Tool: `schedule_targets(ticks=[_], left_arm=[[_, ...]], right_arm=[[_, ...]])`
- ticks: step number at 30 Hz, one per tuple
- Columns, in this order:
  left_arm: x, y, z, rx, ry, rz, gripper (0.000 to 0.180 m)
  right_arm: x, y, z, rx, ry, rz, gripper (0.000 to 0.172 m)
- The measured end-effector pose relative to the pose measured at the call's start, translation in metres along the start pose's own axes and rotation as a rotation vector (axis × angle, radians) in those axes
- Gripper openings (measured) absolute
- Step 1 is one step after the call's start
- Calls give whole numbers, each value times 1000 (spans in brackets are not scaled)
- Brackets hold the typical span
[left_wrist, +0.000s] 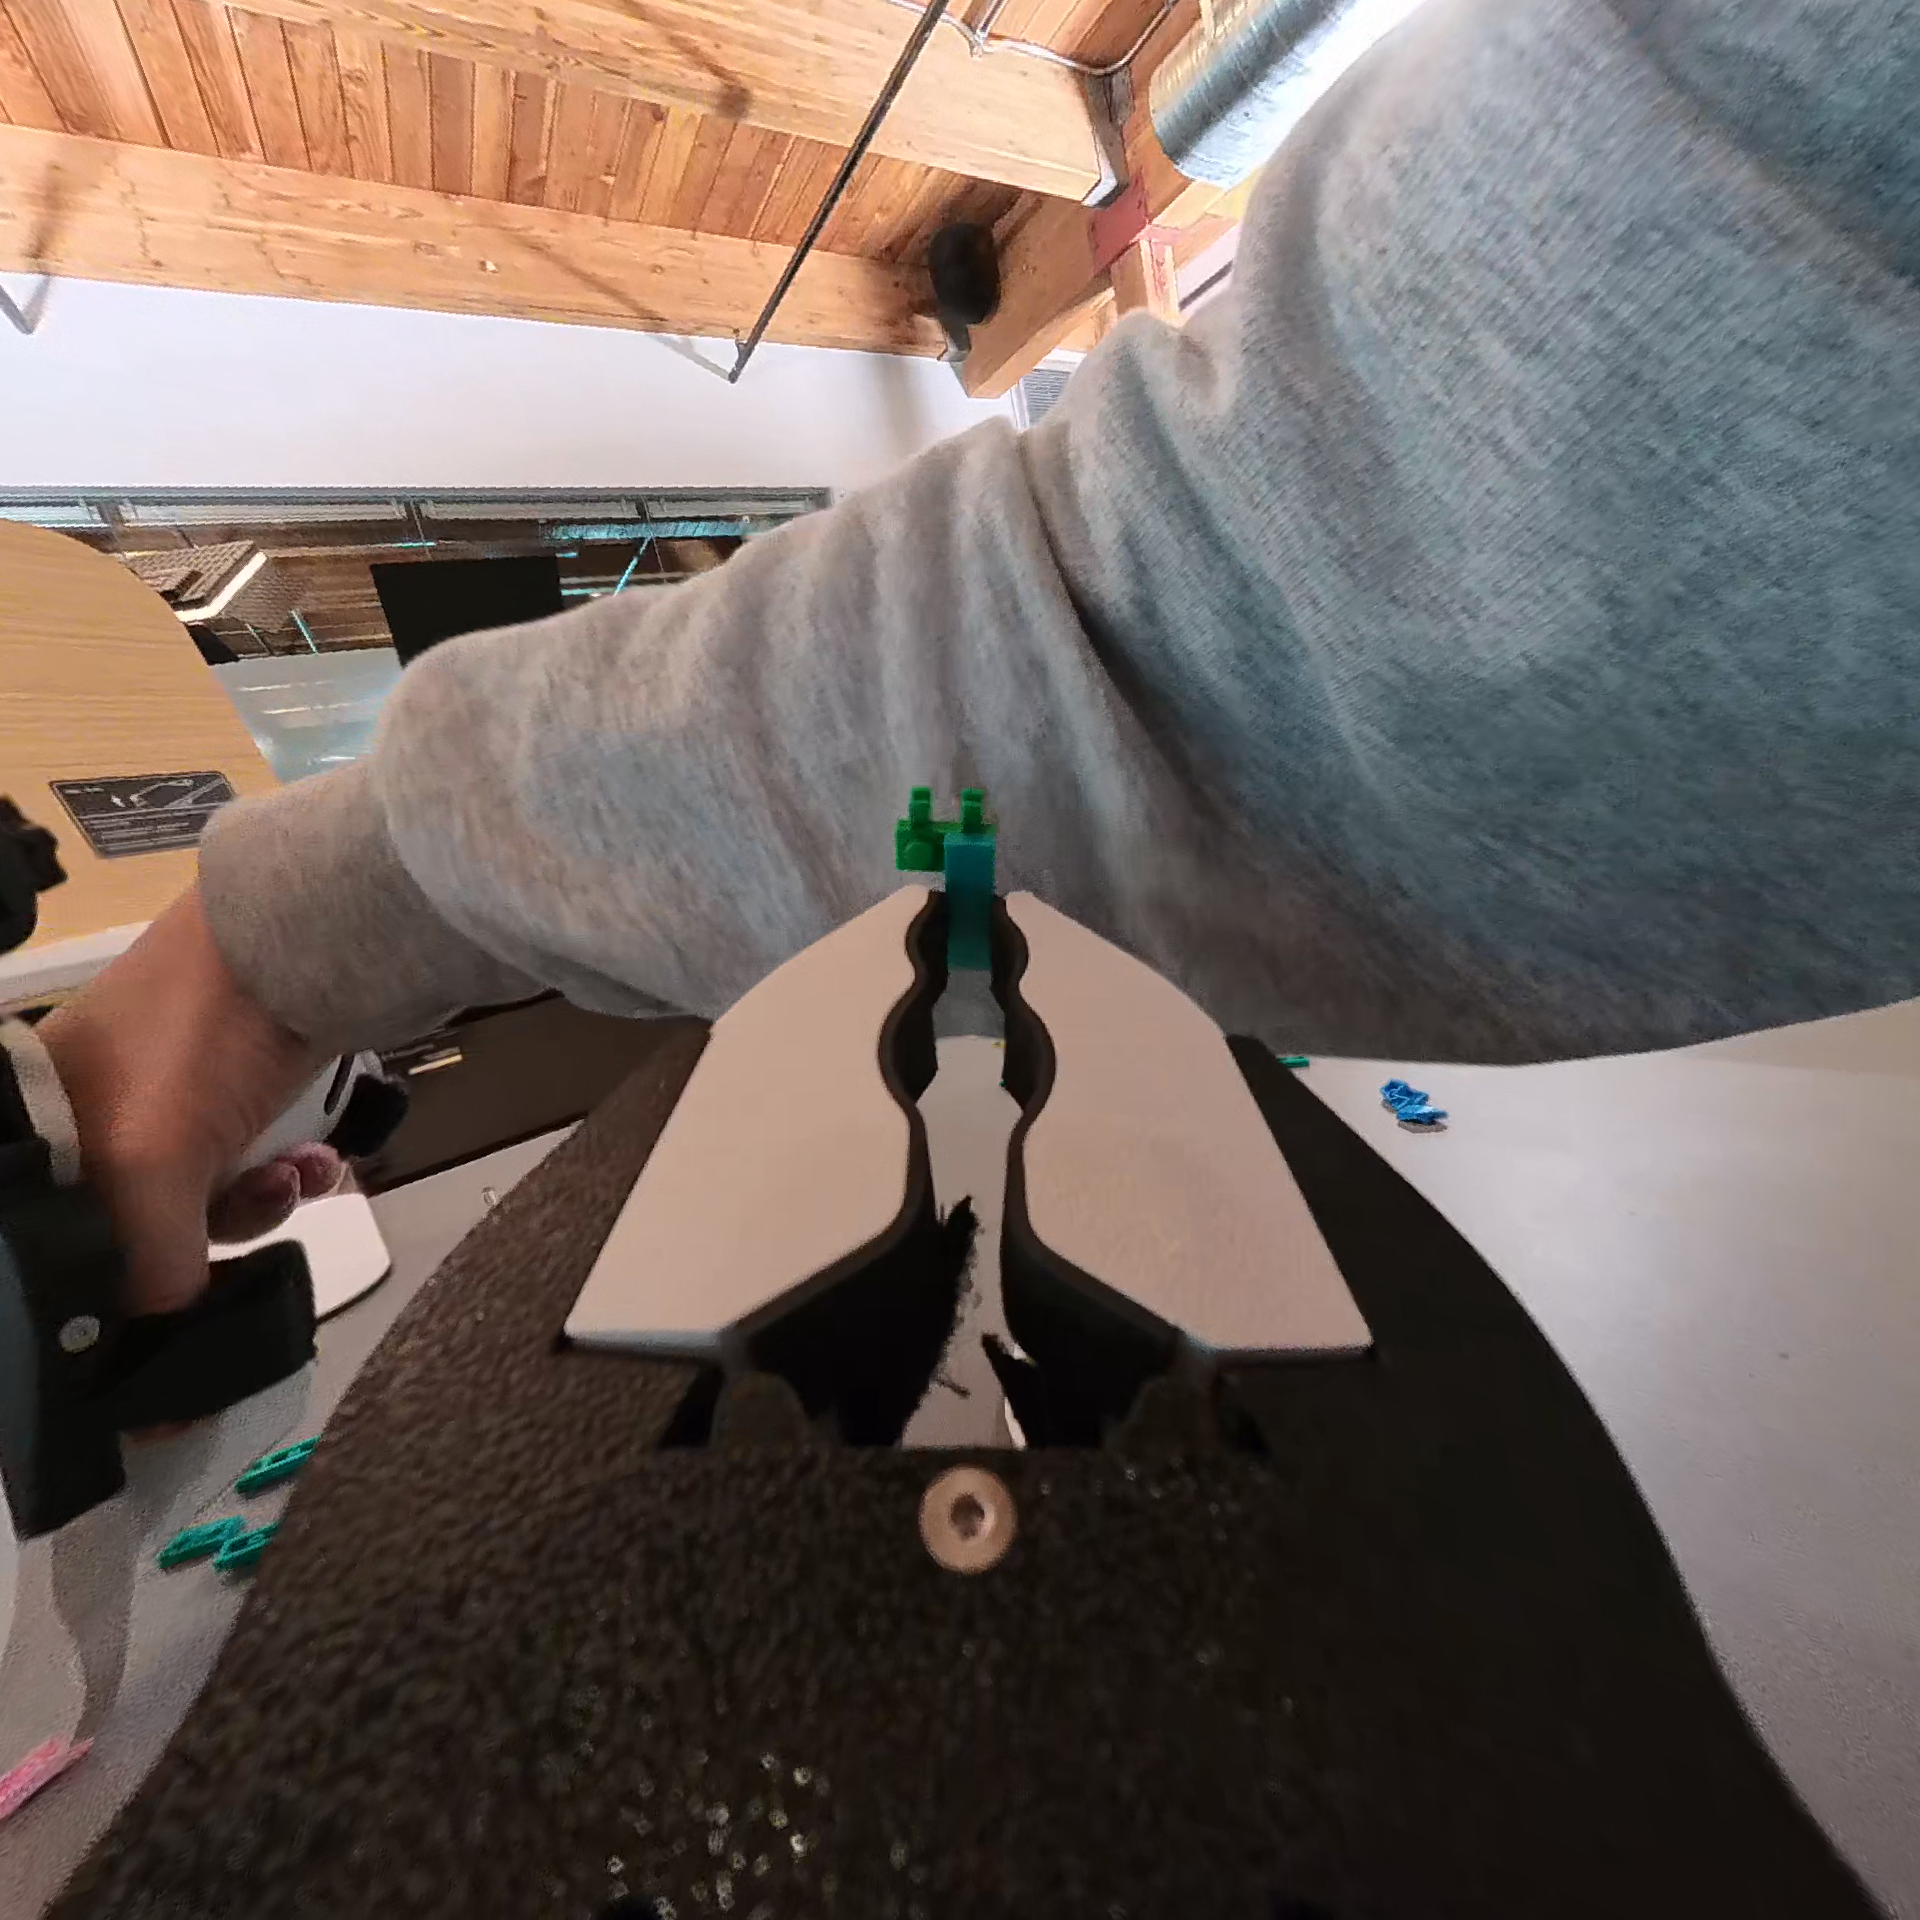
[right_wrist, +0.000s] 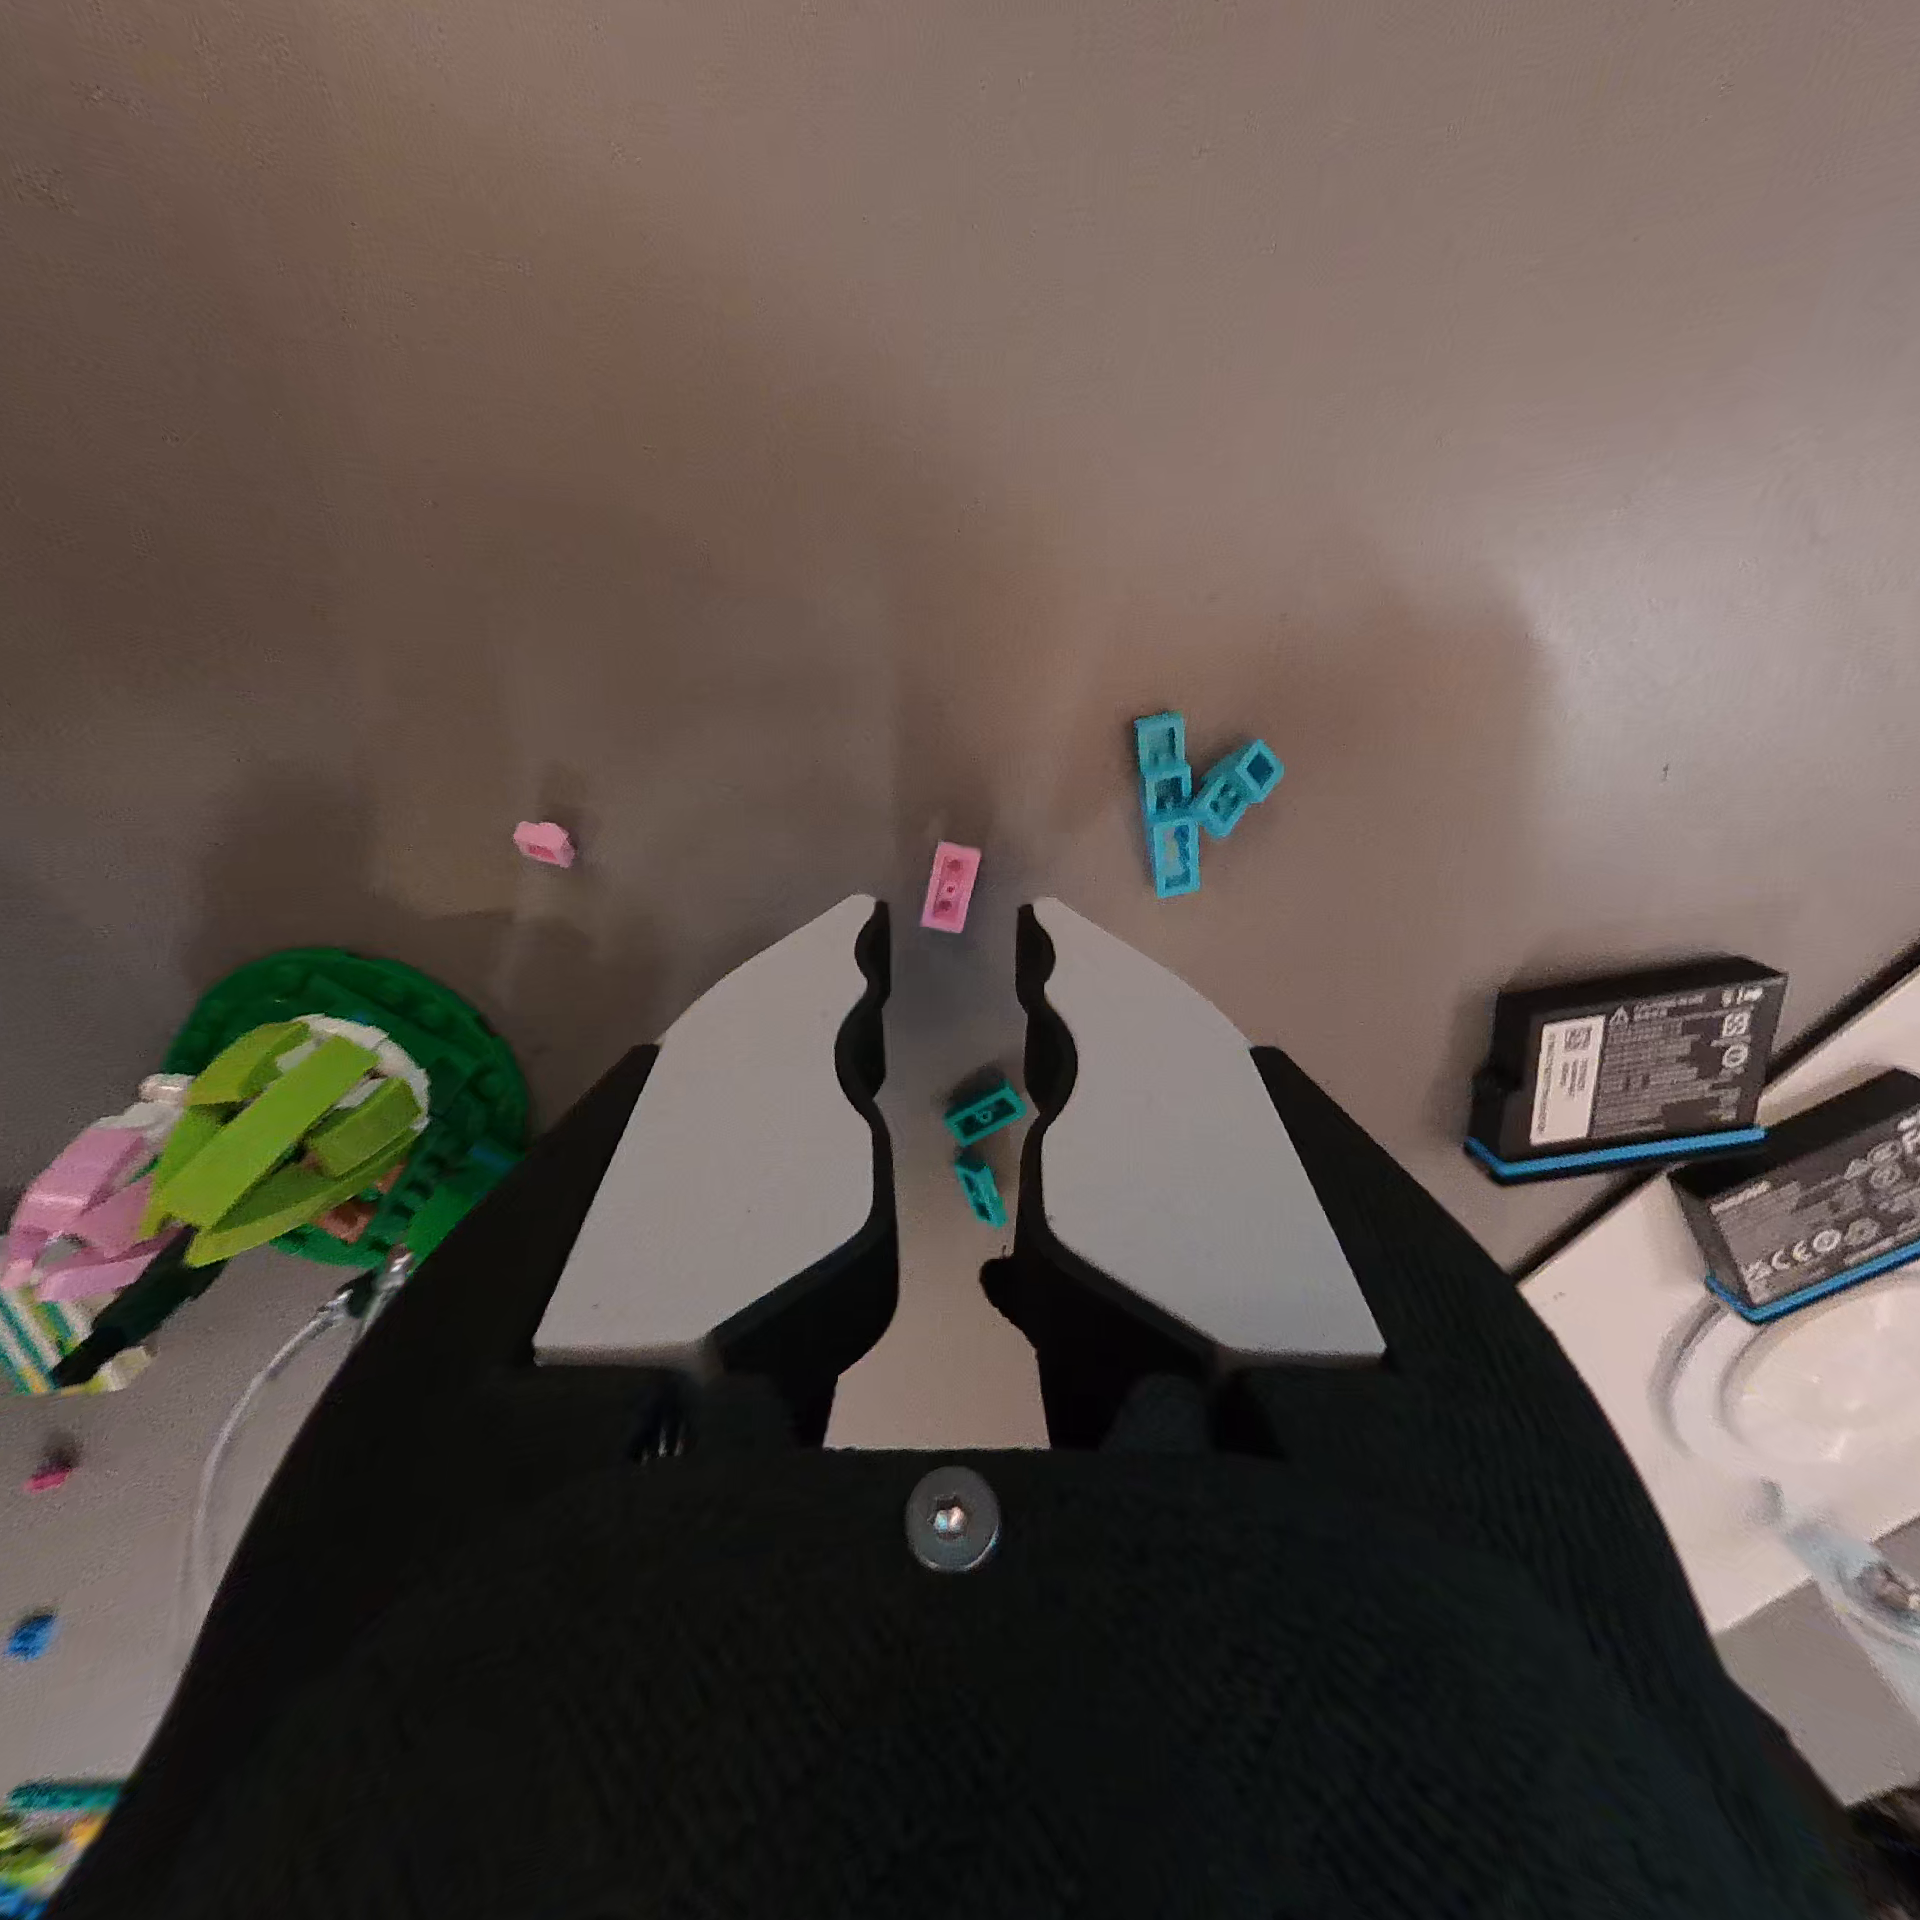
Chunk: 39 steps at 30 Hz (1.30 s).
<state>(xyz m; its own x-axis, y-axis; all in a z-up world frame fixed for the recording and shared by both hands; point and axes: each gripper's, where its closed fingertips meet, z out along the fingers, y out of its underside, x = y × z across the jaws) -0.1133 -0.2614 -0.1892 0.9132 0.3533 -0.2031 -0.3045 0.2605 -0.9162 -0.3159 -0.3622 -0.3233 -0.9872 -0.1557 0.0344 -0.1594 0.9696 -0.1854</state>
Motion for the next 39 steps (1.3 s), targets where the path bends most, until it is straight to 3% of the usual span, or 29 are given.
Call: schedule_targets(ticks=[3,7,13,22,27,32,39], left_arm=[[-1,0,0,1,3,-10,8],[0,0,0,1,9,-16,8],[0,1,0,-2,17,-26,8],[-2,3,1,-8,15,-57,8],[-3,3,1,-10,12,-59,8],[-3,4,2,-13,12,-60,8],[-4,5,2,-16,12,-73,8]], right_arm=[[-13,0,-7,2,-35,-8,25],[-62,-6,-7,-26,-221,-18,21],[-79,-8,6,-89,-189,-128,19],[-71,-9,10,-70,-123,-164,6],[-33,-5,-18,-17,16,-133,6],[-1,35,-38,-42,100,-77,6],[6,86,-29,-114,117,-30,6]])
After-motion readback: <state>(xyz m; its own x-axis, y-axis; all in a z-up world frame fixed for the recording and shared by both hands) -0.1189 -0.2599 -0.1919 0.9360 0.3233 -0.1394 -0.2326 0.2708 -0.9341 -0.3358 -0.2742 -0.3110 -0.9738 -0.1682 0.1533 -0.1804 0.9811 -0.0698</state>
